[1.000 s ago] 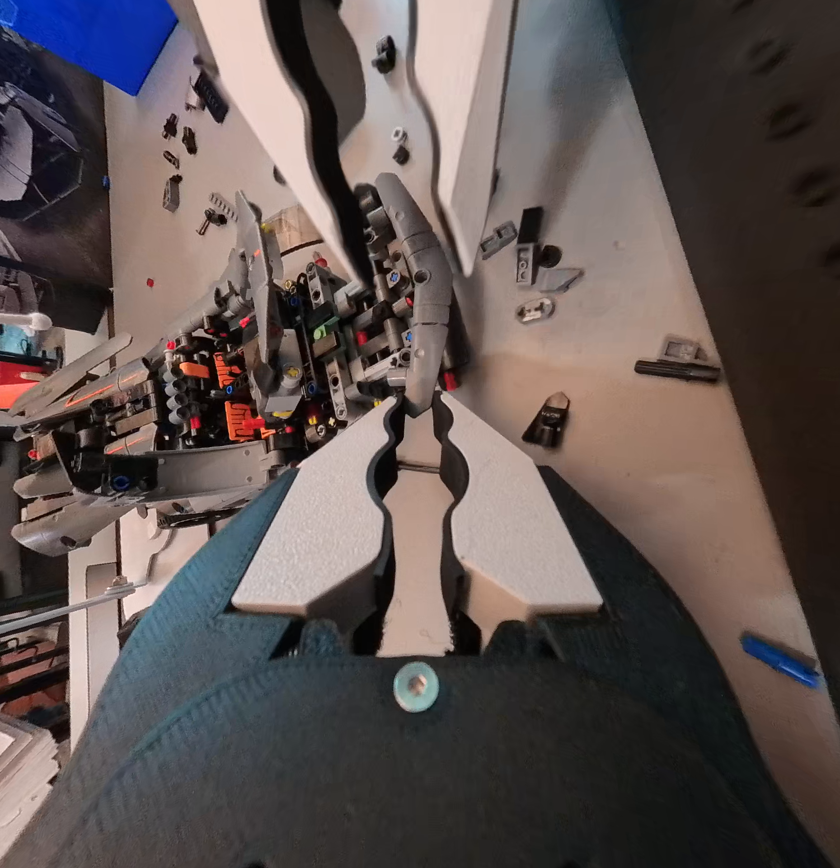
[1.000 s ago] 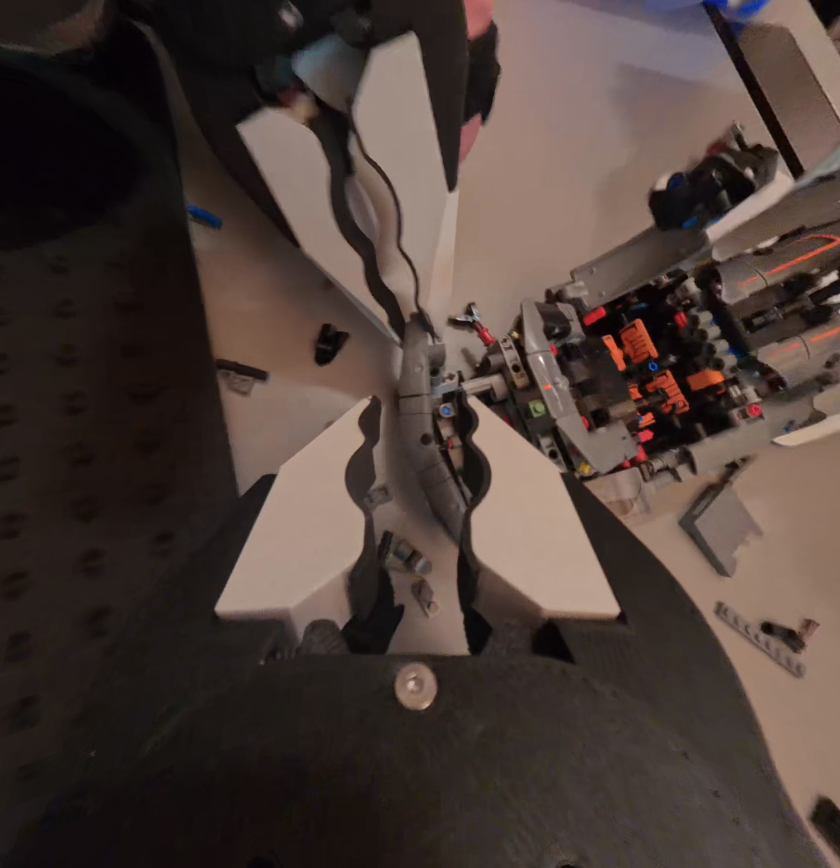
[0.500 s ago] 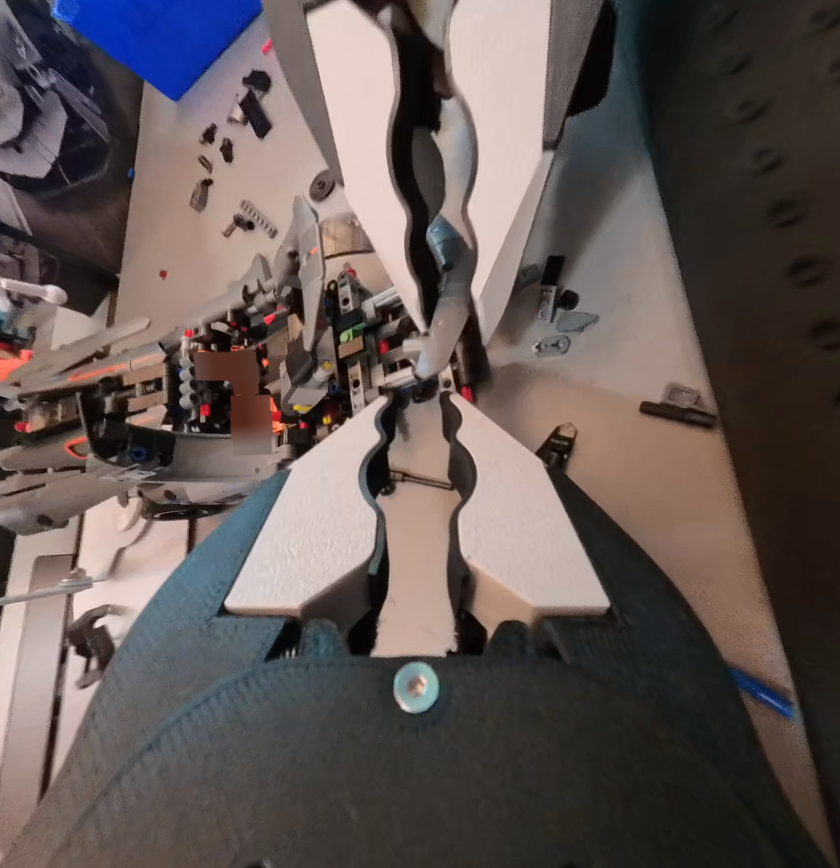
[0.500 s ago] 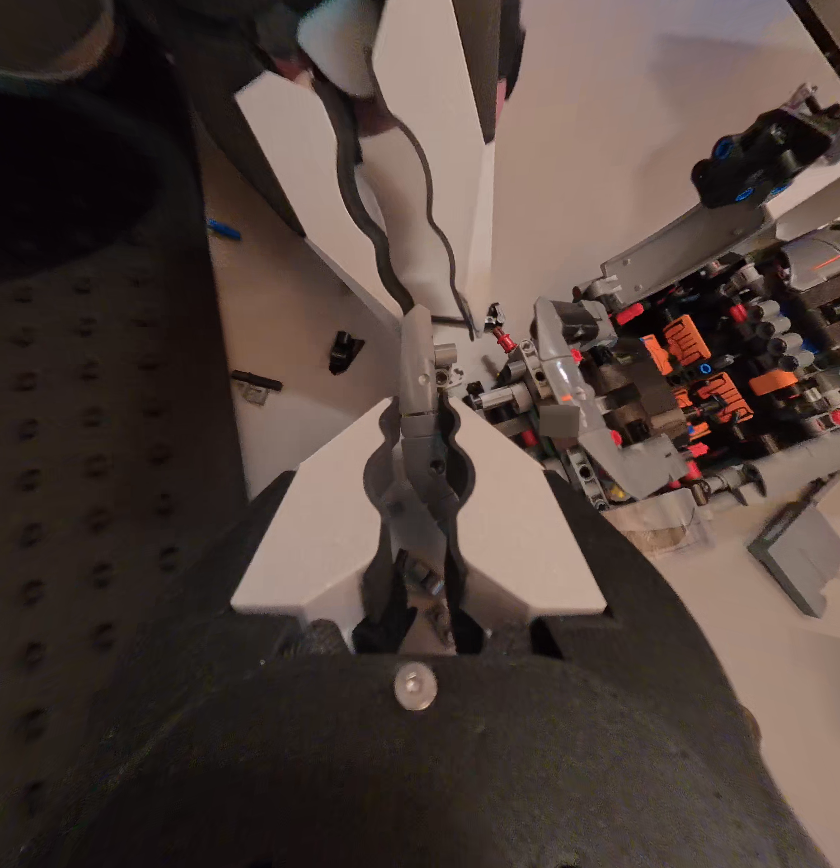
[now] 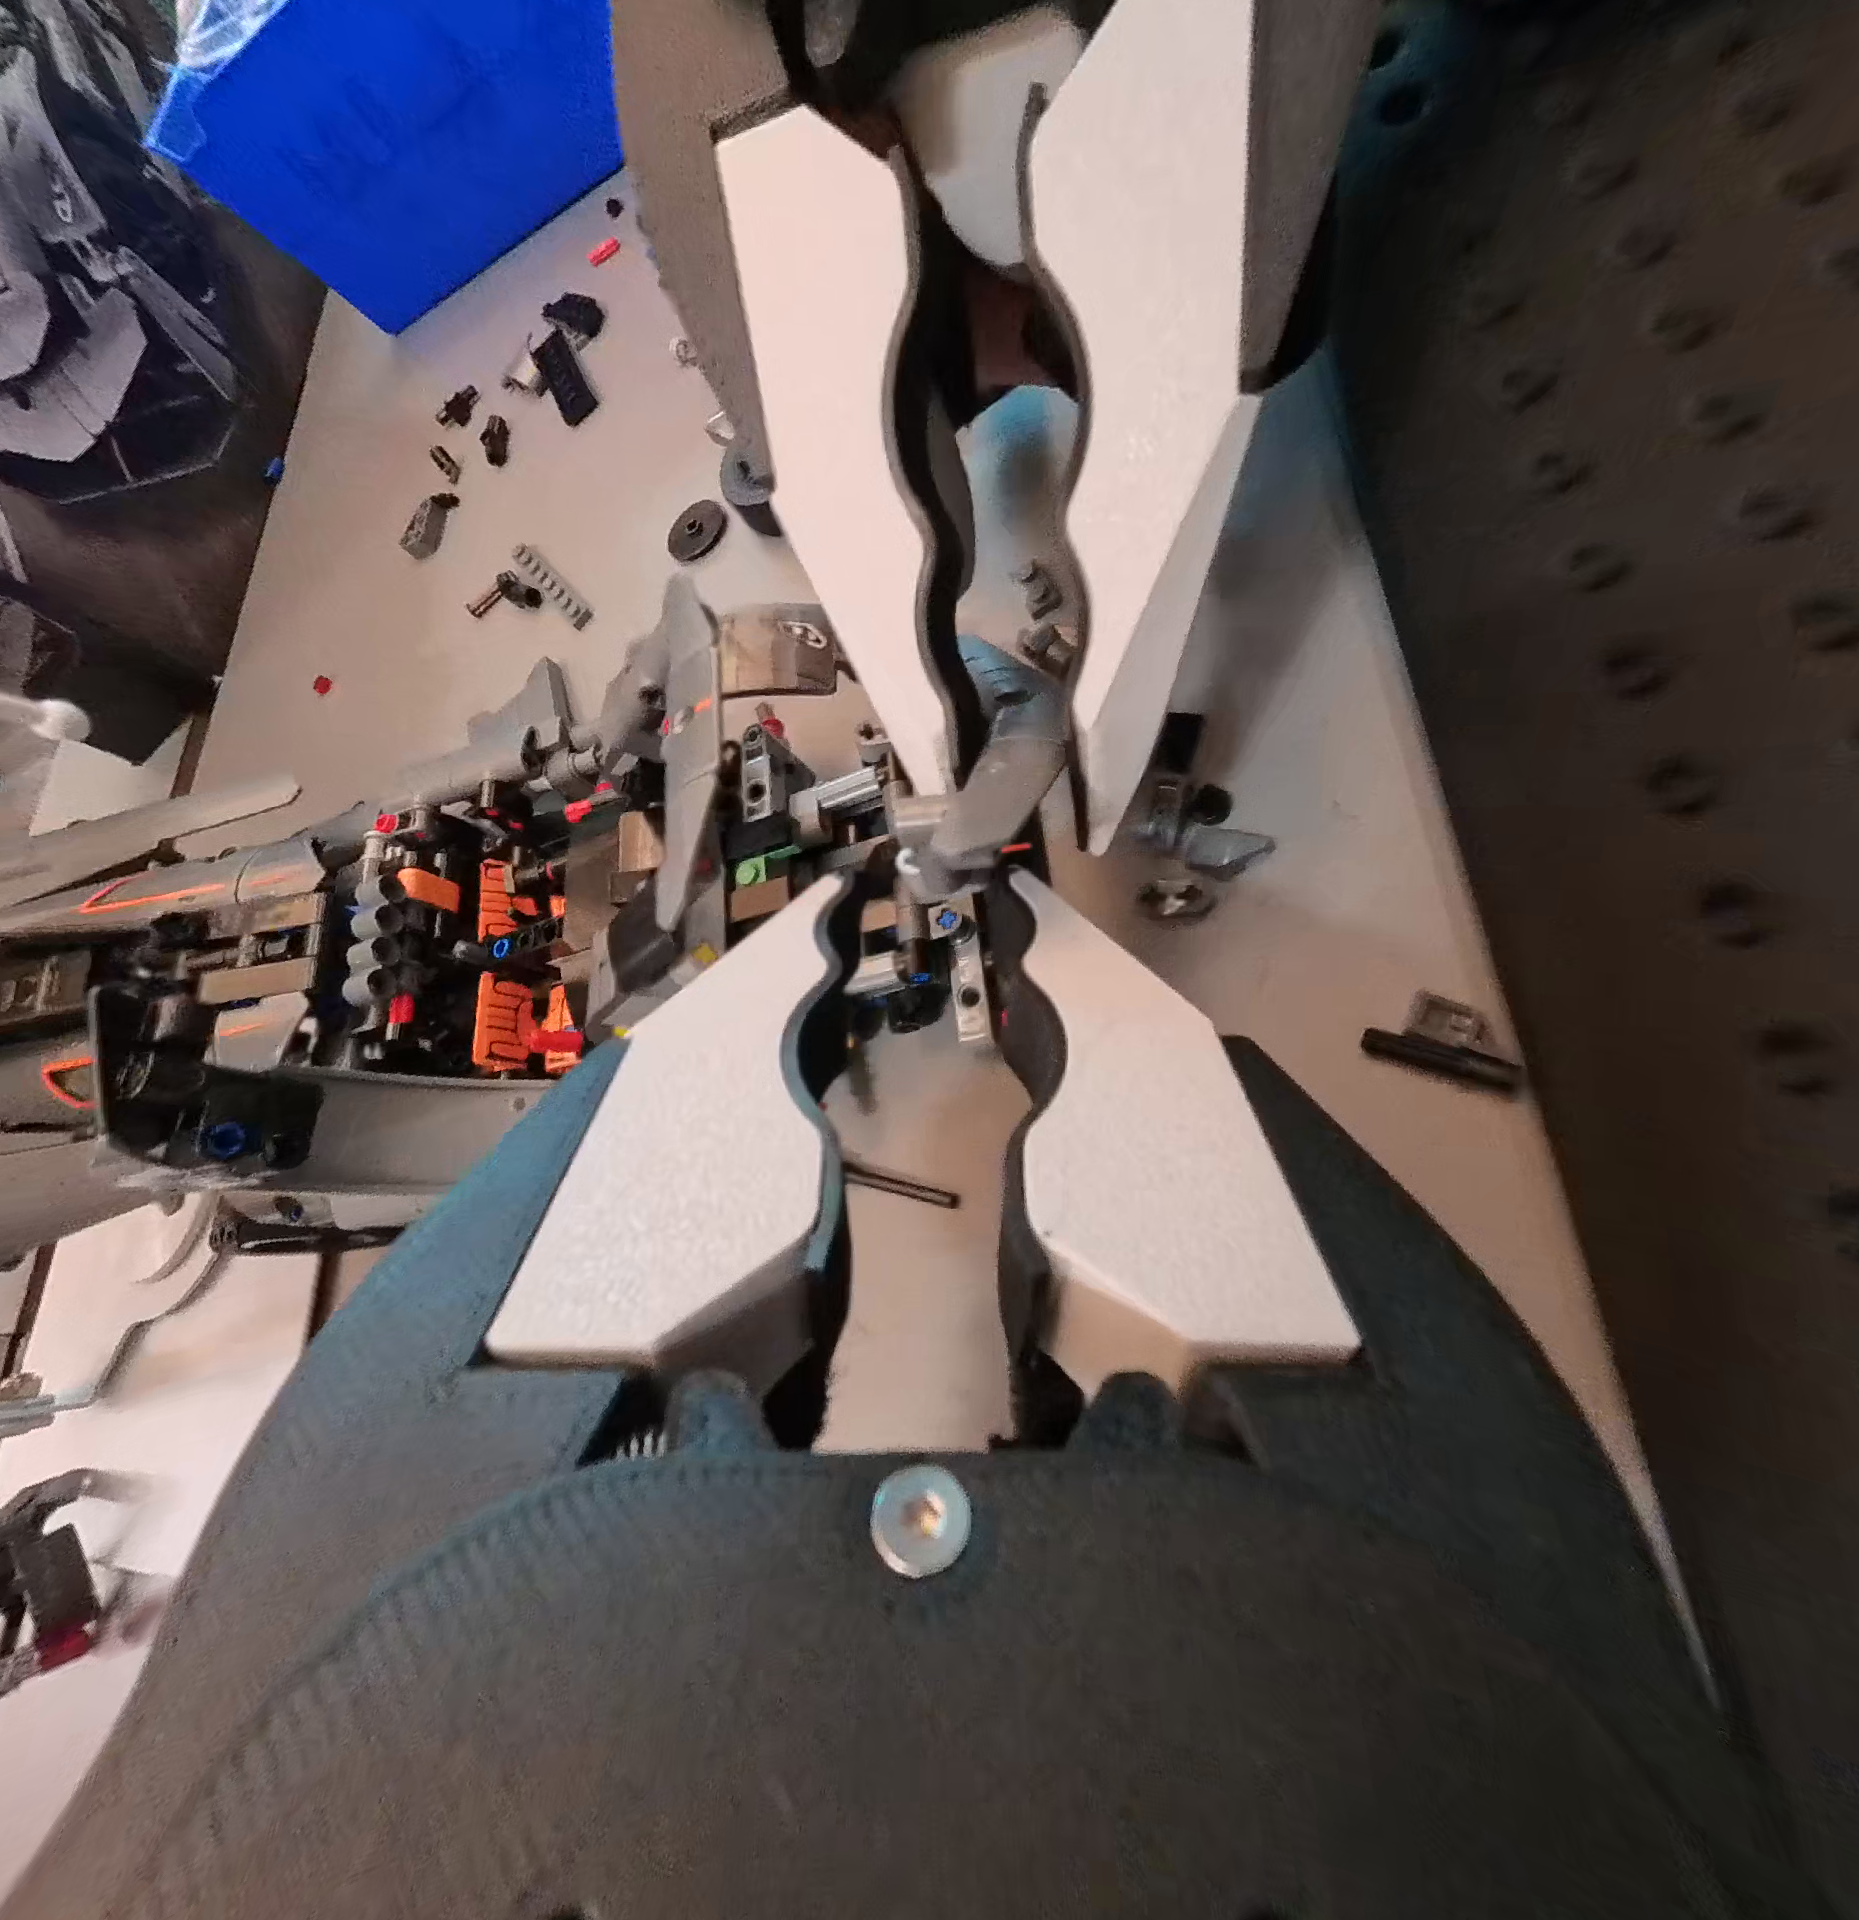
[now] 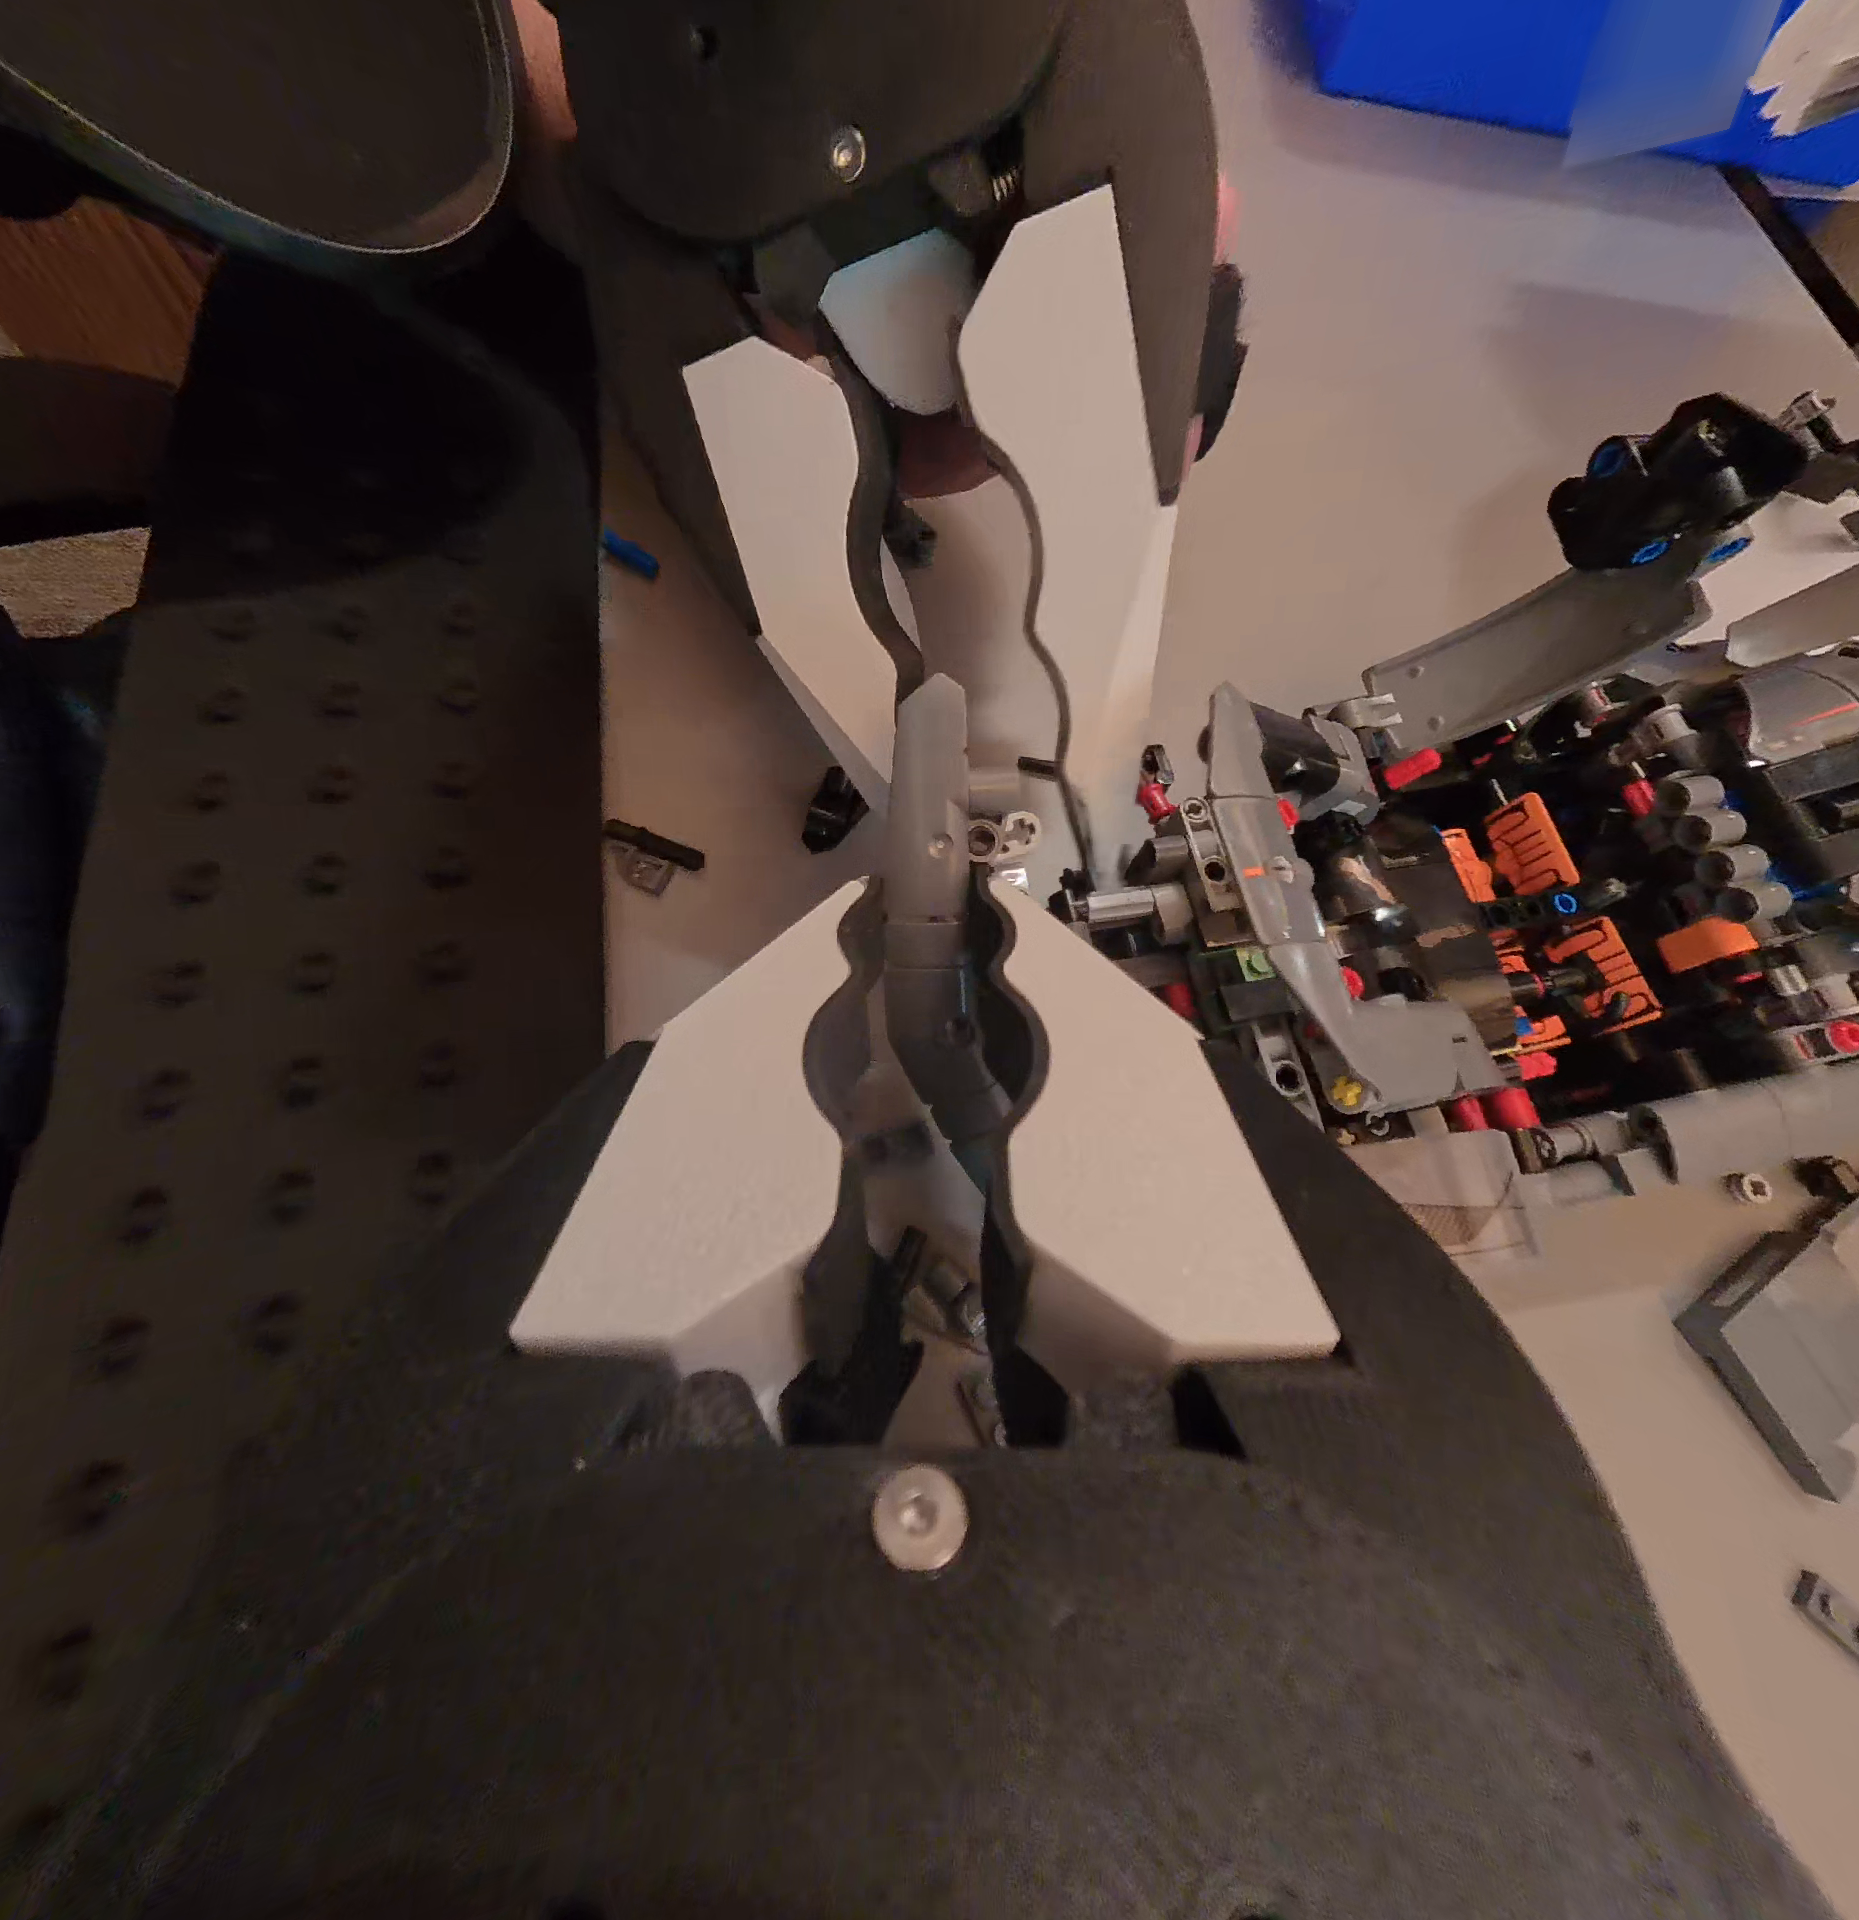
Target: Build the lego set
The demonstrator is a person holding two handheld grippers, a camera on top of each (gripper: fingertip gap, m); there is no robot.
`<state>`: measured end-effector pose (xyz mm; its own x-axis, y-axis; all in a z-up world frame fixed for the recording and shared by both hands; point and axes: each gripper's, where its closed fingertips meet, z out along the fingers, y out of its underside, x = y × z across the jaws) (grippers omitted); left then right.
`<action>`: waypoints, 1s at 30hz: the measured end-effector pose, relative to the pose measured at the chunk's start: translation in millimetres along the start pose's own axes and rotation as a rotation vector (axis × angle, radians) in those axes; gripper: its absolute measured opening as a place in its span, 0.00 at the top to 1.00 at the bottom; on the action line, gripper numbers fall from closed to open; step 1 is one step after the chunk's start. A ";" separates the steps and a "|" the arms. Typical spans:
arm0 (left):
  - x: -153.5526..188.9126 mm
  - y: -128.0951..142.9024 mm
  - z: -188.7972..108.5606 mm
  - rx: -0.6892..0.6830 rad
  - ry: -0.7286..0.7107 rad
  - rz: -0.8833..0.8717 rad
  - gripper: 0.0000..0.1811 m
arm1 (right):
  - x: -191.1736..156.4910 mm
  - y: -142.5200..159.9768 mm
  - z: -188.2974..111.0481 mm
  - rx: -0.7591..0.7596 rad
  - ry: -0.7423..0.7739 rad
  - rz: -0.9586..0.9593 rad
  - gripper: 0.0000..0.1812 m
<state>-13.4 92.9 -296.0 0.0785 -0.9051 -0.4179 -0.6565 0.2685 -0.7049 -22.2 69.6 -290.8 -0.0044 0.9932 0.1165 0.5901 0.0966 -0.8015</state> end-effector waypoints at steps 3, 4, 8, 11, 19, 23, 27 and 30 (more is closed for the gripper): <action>4.9 1.0 3.2 -0.016 -0.005 0.053 0.92 | -1.6 2.0 0.8 -0.010 -0.004 -0.014 0.93; 6.2 1.9 3.8 -0.026 -0.001 0.061 0.92 | -2.6 3.1 1.2 -0.015 -0.008 -0.020 0.93; 8.0 2.0 2.5 -0.039 -0.004 0.093 0.93 | -4.5 4.9 -0.1 -0.025 -0.018 -0.037 0.93; 7.9 4.1 0.8 -0.061 -0.006 0.114 0.93 | -3.9 7.7 -1.3 -0.043 -0.012 -0.053 0.92; -14.1 30.1 -29.5 -0.152 -0.001 0.074 0.89 | -5.3 11.6 -5.3 -0.049 -0.027 -0.062 0.92; -40.4 79.0 -60.2 -0.300 -0.040 -0.026 0.90 | -3.6 17.4 -9.8 -0.061 -0.029 -0.077 0.92; -56.4 113.2 -84.8 -0.355 -0.073 -0.147 0.92 | 3.5 25.9 -19.3 -0.074 -0.014 -0.073 0.92; -53.7 119.2 -84.1 -0.367 -0.065 -0.156 0.92 | 7.1 31.7 -25.0 -0.078 -0.013 -0.064 0.92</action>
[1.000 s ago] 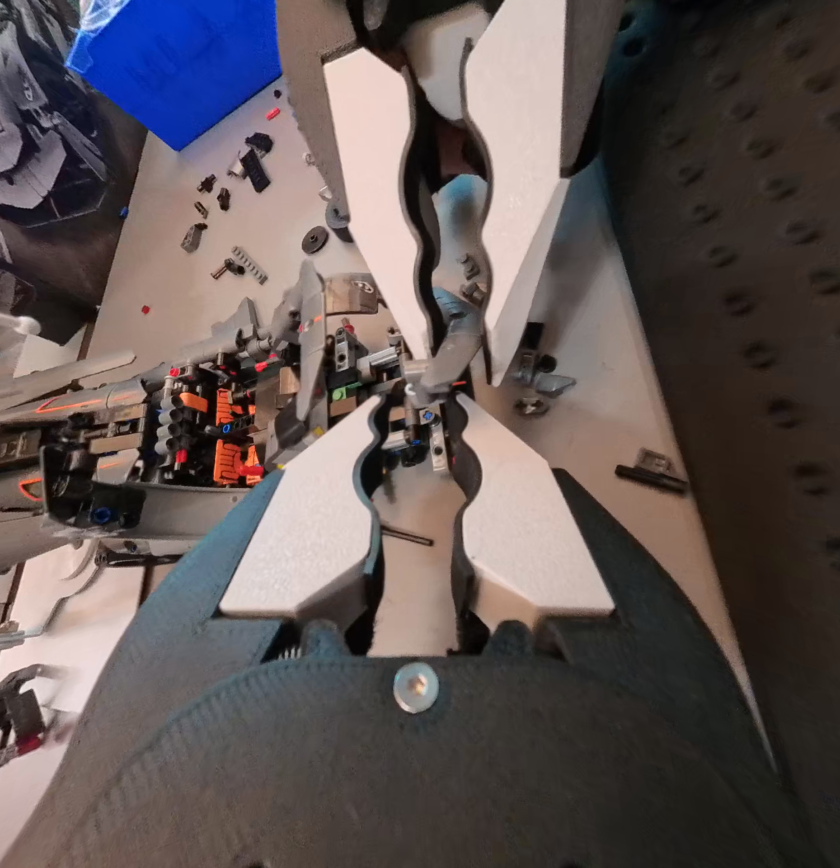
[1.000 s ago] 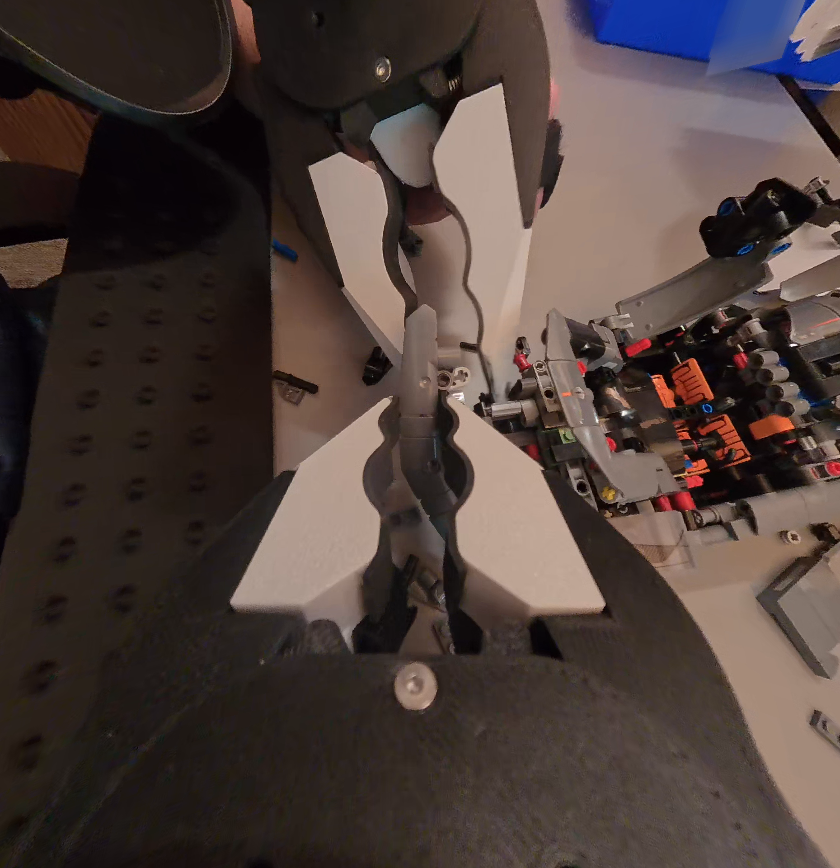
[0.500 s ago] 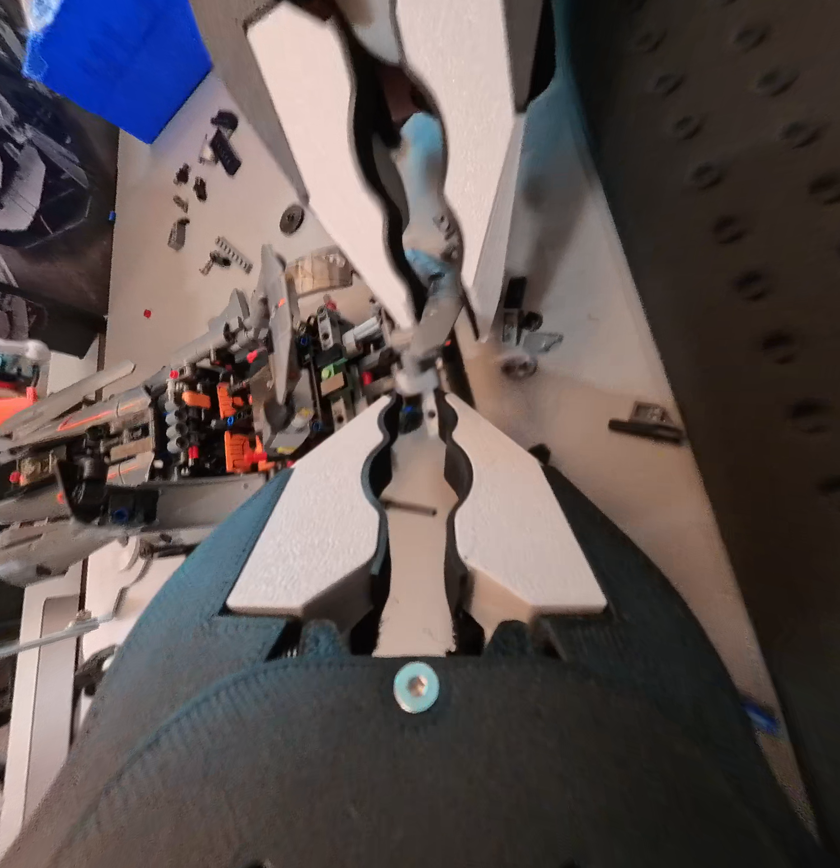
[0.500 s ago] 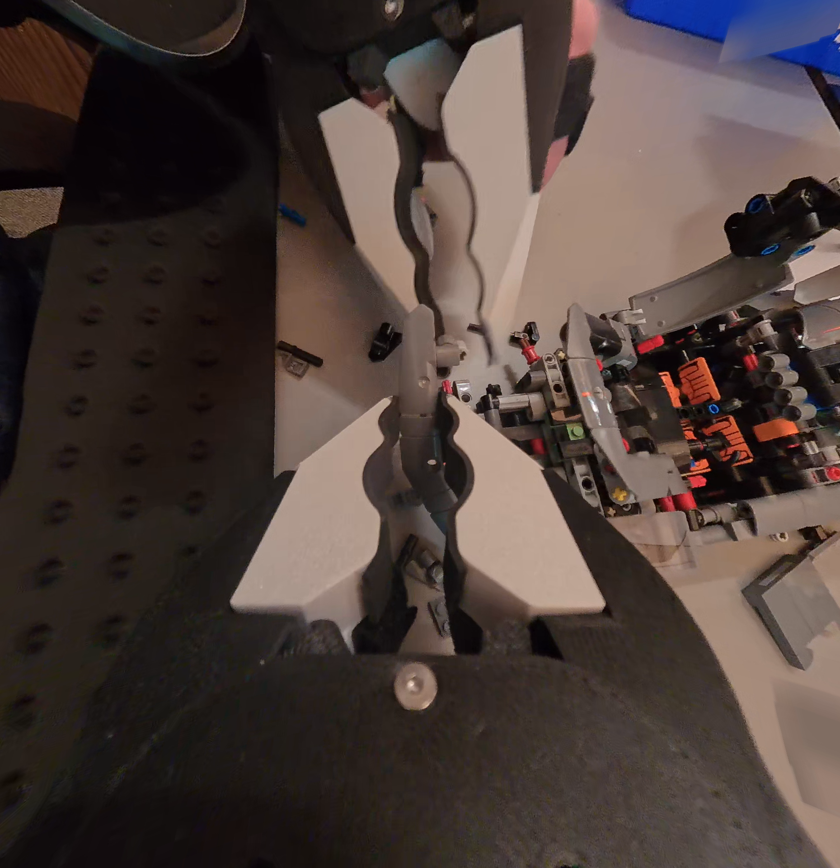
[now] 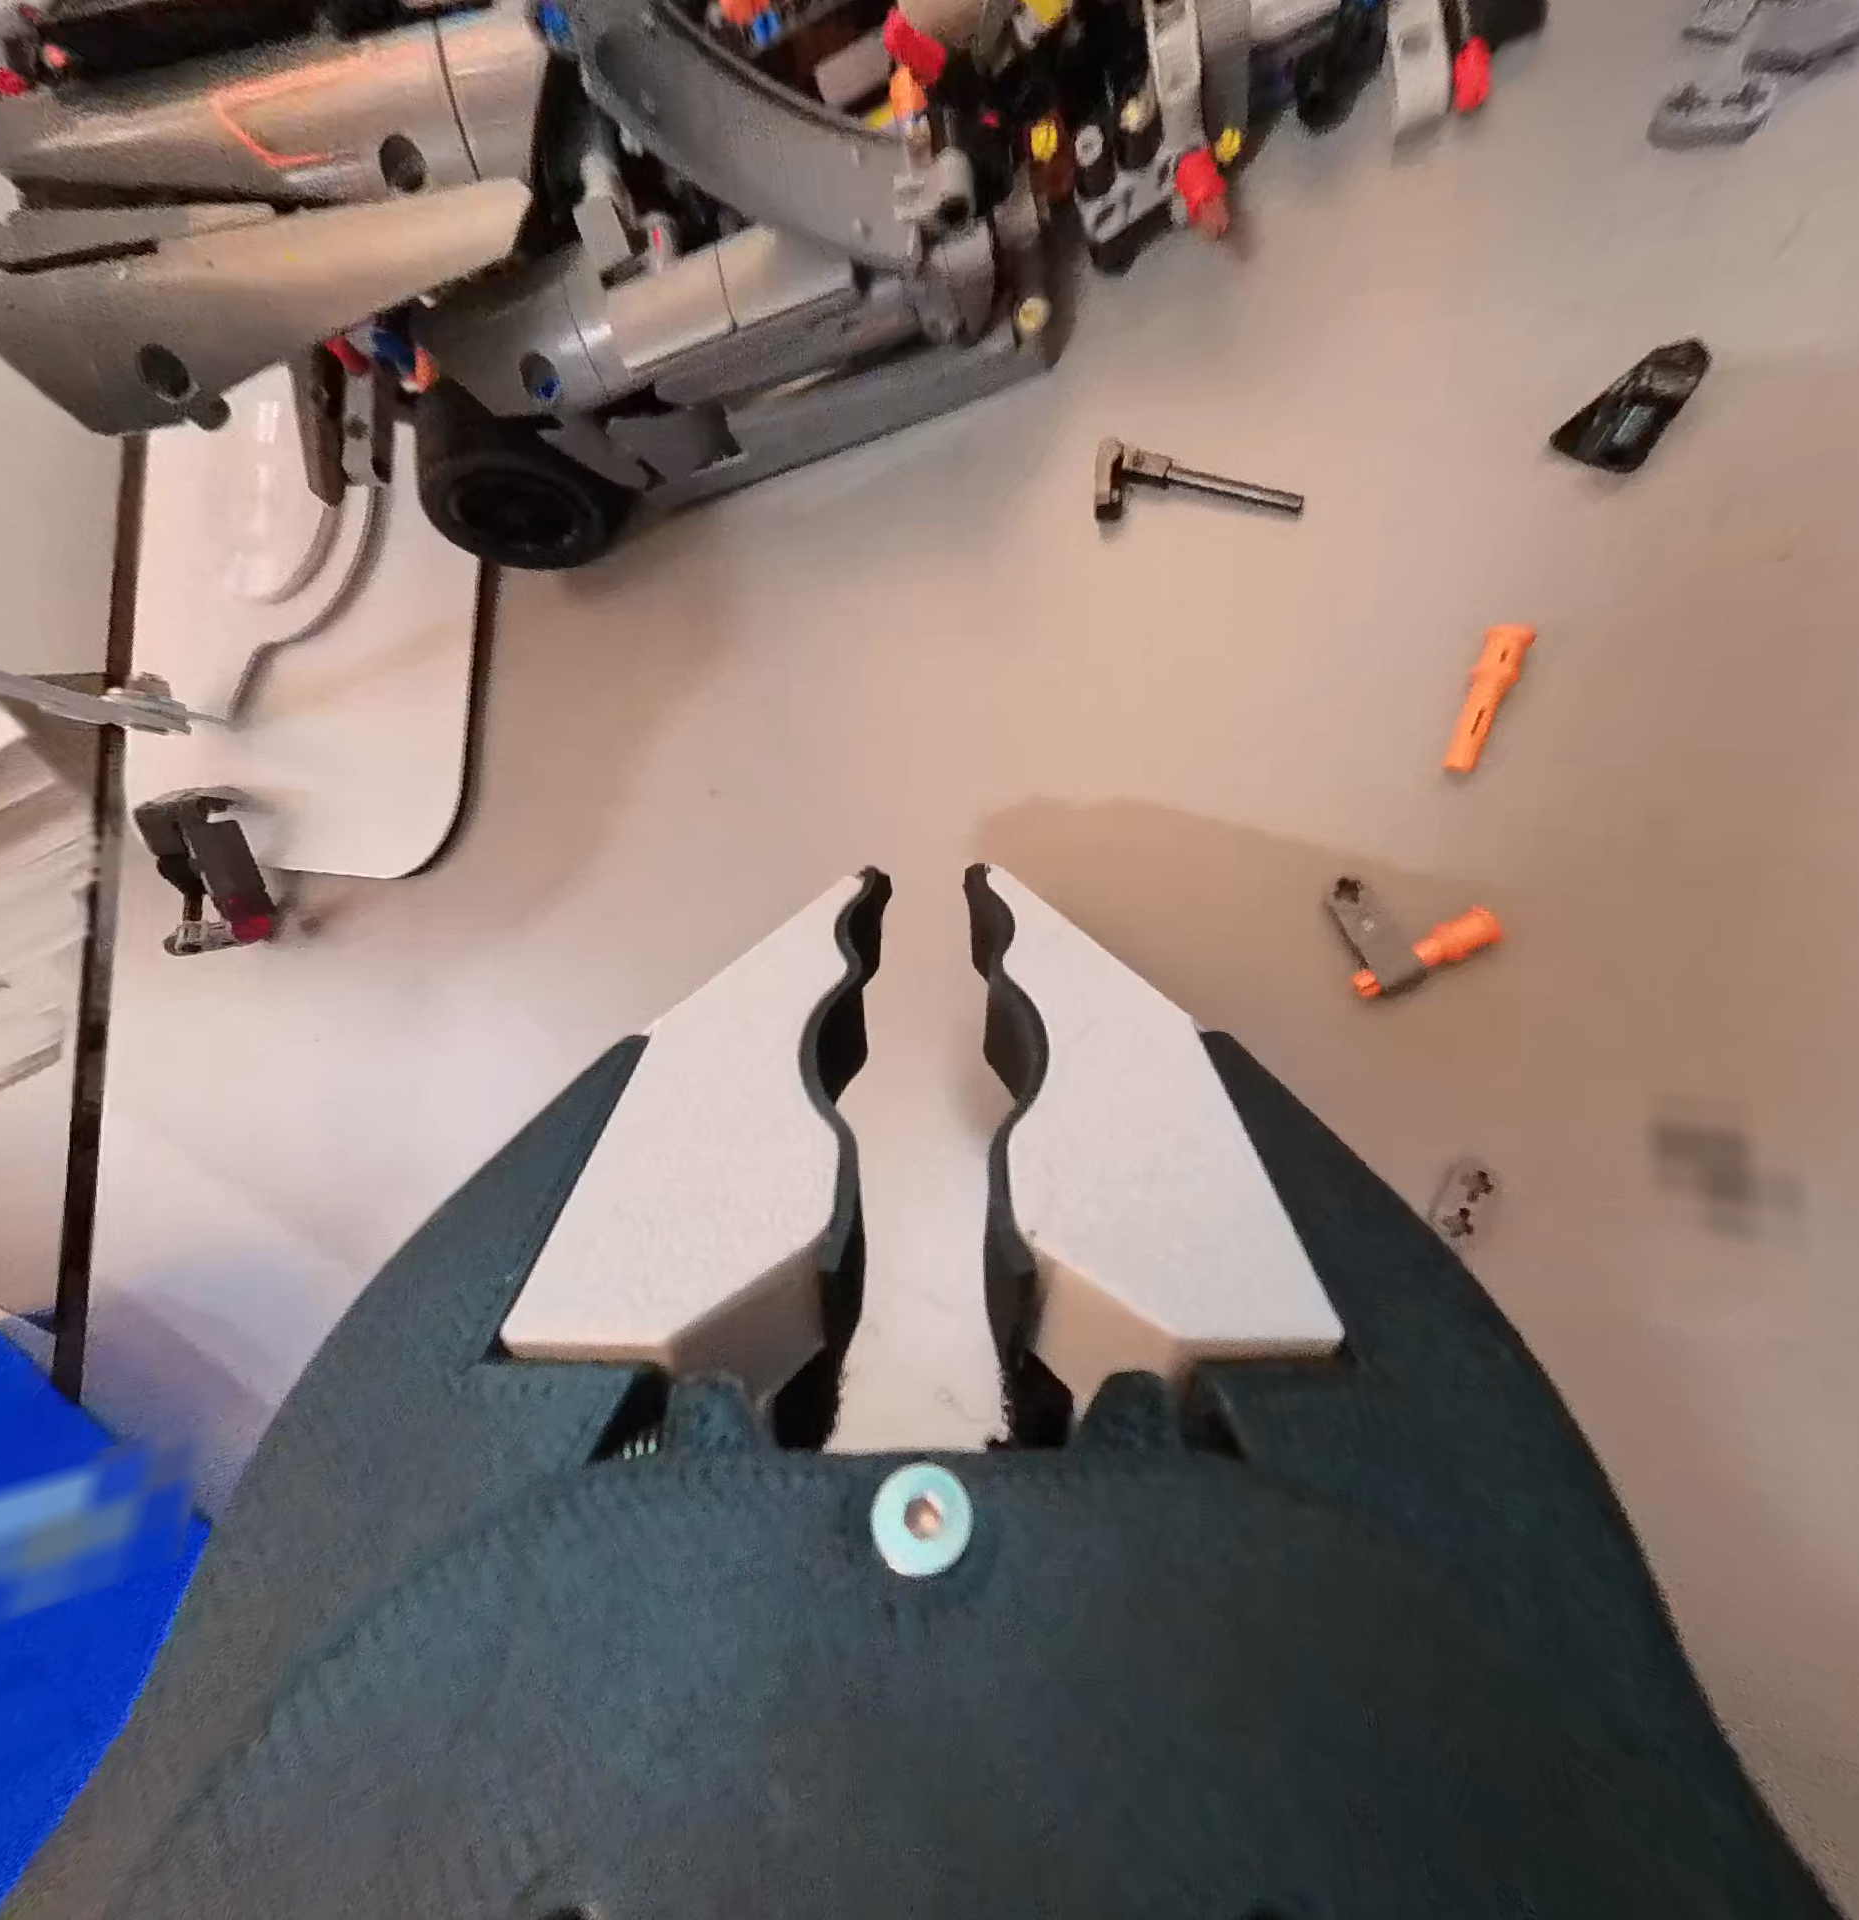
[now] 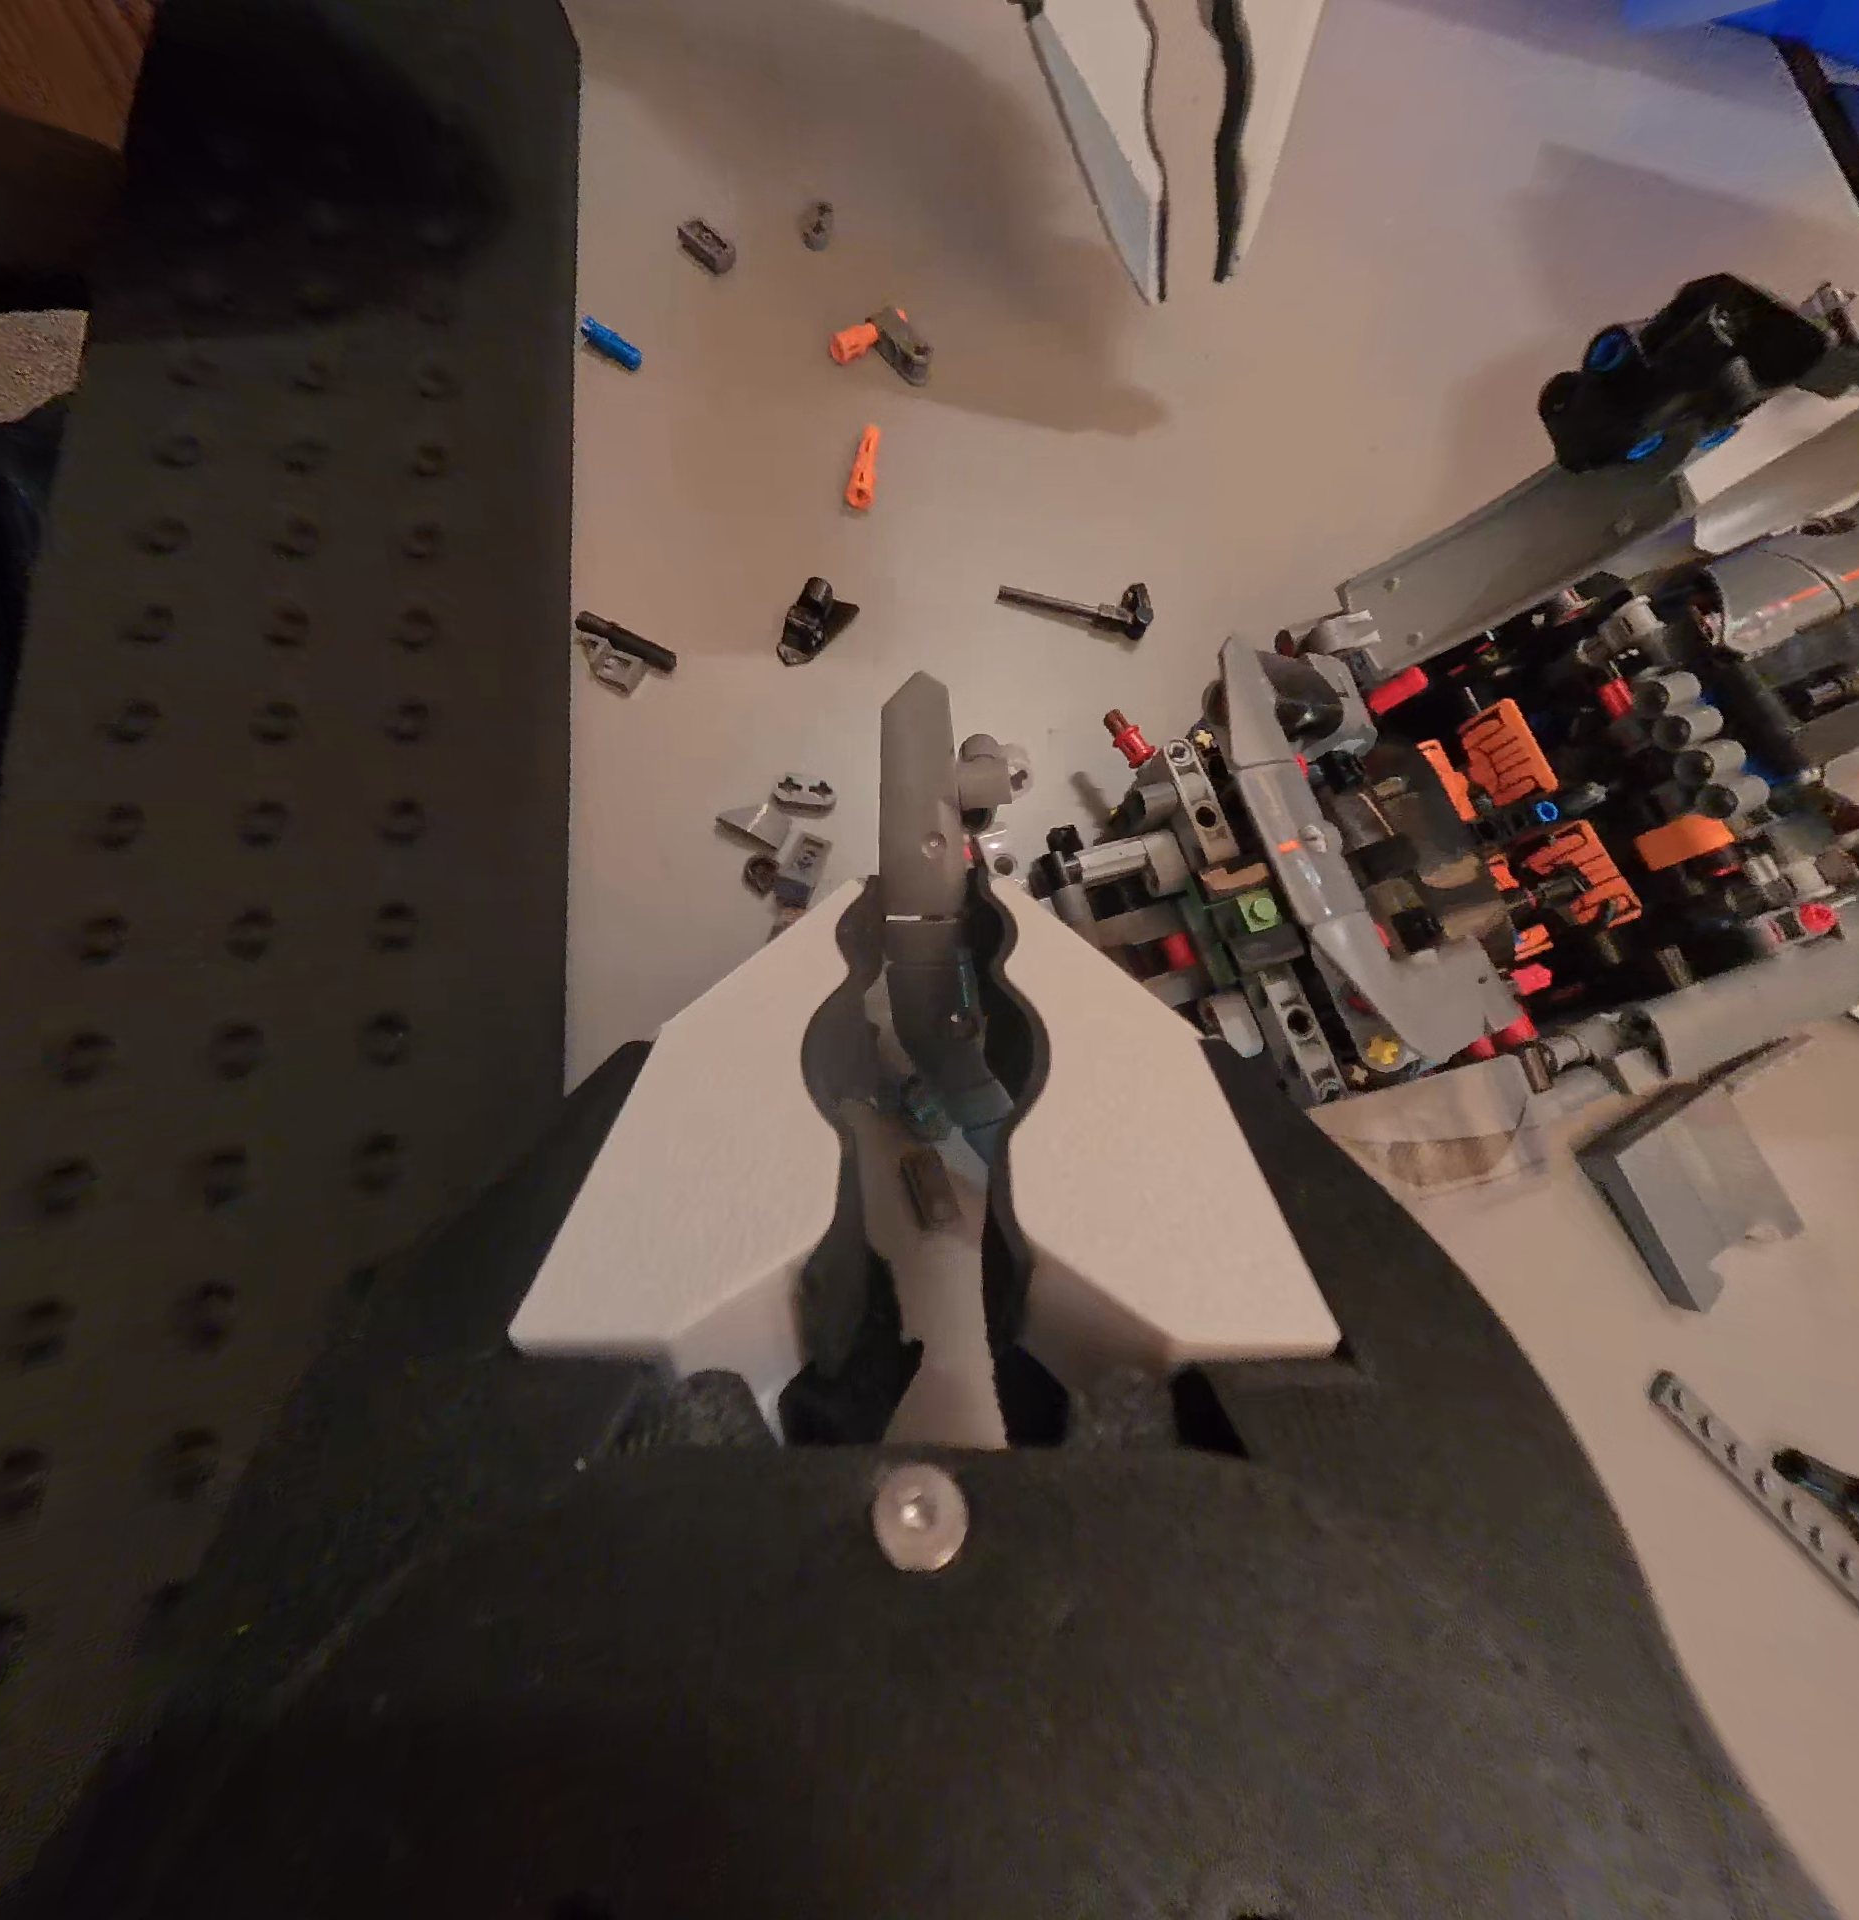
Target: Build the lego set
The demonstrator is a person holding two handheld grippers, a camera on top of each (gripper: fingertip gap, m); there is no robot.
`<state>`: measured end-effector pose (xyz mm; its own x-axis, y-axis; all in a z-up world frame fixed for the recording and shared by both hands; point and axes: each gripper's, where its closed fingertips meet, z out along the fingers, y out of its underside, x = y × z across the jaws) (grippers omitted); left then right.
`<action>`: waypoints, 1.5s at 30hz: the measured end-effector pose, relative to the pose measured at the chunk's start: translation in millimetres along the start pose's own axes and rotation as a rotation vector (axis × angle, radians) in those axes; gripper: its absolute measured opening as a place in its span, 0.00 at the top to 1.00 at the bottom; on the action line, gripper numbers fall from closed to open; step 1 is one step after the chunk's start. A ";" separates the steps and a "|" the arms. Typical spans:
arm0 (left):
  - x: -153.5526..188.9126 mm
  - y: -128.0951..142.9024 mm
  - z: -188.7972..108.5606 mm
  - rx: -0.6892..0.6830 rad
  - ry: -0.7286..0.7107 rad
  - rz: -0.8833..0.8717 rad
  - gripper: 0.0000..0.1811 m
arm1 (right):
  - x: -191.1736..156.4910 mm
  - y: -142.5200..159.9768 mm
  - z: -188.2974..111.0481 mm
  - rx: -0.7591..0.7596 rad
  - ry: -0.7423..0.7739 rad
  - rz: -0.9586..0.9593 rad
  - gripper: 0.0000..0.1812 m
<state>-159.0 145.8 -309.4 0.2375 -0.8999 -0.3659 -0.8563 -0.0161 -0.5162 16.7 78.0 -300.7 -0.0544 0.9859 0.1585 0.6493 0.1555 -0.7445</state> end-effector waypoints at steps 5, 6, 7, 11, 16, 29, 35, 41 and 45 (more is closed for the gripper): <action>13.3 -4.8 12.3 -0.016 0.035 0.031 0.91 | 10.2 9.5 -5.7 -0.016 0.032 0.027 0.92; 16.4 -5.5 14.4 -0.018 0.047 0.035 0.91 | 11.8 10.8 -6.8 -0.015 0.036 0.034 0.92; 20.4 -6.1 15.4 -0.016 0.068 0.034 0.91 | 13.9 12.5 -7.3 -0.018 0.041 0.048 0.92; 42.7 -10.2 2.7 0.010 0.215 -0.006 0.85 | 16.7 19.6 -7.5 -0.036 0.047 0.064 0.92; 67.8 3.3 -8.4 -0.049 0.344 -0.027 0.80 | 19.5 16.9 -12.1 0.000 0.051 0.078 0.91; 92.2 -5.4 -10.6 -0.011 0.361 0.001 0.94 | 21.1 2.2 -33.2 0.129 0.065 0.099 0.91; 85.3 -8.1 -10.4 0.018 0.293 0.004 0.99 | 15.6 -5.3 -40.6 0.160 0.072 0.092 0.91; 76.6 -9.1 -9.6 0.057 0.255 -0.045 0.91 | 13.2 13.5 -12.4 -0.051 0.142 0.035 0.89; 75.4 -6.5 -15.0 0.092 0.280 -0.090 0.85 | 7.3 20.3 -8.4 -0.097 0.126 0.002 0.93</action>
<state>-142.4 71.6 -322.0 0.1638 -0.9820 -0.0945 -0.7893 -0.0730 -0.6096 35.9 87.9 -309.2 0.0386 0.9695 0.2418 0.7198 0.1409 -0.6798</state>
